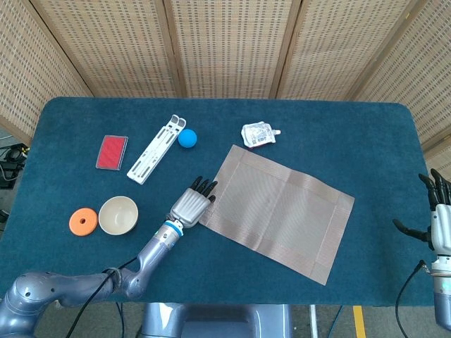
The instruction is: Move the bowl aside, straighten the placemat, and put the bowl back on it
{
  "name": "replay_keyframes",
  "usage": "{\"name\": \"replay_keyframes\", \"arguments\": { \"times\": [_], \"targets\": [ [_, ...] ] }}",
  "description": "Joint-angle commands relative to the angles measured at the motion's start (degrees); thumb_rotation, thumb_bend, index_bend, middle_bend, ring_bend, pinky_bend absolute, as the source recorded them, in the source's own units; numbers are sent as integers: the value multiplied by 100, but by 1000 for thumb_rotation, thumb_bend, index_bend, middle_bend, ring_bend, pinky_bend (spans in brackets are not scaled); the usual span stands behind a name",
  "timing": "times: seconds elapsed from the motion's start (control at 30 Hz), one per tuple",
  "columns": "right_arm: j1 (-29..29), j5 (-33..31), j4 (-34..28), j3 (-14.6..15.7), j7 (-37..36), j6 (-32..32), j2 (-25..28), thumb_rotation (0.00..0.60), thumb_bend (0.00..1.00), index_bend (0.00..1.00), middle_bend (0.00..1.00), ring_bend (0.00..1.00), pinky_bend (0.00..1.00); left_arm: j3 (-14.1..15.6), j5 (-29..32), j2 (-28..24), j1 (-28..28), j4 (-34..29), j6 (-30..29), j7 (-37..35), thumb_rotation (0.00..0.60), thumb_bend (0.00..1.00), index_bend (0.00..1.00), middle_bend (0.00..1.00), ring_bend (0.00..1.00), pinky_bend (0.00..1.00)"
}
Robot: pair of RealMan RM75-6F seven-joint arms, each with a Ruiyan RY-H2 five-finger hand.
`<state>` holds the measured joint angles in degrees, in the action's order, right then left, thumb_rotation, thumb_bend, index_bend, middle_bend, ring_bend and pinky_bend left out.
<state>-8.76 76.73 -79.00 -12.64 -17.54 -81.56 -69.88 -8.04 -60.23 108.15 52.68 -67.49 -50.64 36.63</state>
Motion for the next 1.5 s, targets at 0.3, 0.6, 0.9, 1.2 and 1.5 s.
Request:
{"name": "replay_keyframes", "arguments": {
  "times": [0.3,0.6,0.9,1.2,1.5],
  "targets": [
    [1,-2,-7,-9,-2,-8,-14,600,227,146,0,0,0,60,-607,192,-106,305,-179,-773,600,557,383,0,0,0],
    [11,13,-29,-12,-6,-36,-10,600,227,146,0,0,0,61,-1013,264,-158,500,-329,-1185,600,564,487,0,0,0],
    [22,46,-70,-1,-38,-50,14,600,227,146,0,0,0,44,-1157,218,-220,492,-398,-1271,600,555,585,0,0,0],
    [43,139,-196,43,-3,-101,63,600,227,146,0,0,0,134,-1286,-244,-446,-14,-631,-1063,600,555,599,0,0,0],
    [62,219,-288,81,67,-170,82,600,227,146,0,0,0,467,-1397,-963,-704,-1033,-713,-589,600,556,605,0,0,0]
  ]
}}
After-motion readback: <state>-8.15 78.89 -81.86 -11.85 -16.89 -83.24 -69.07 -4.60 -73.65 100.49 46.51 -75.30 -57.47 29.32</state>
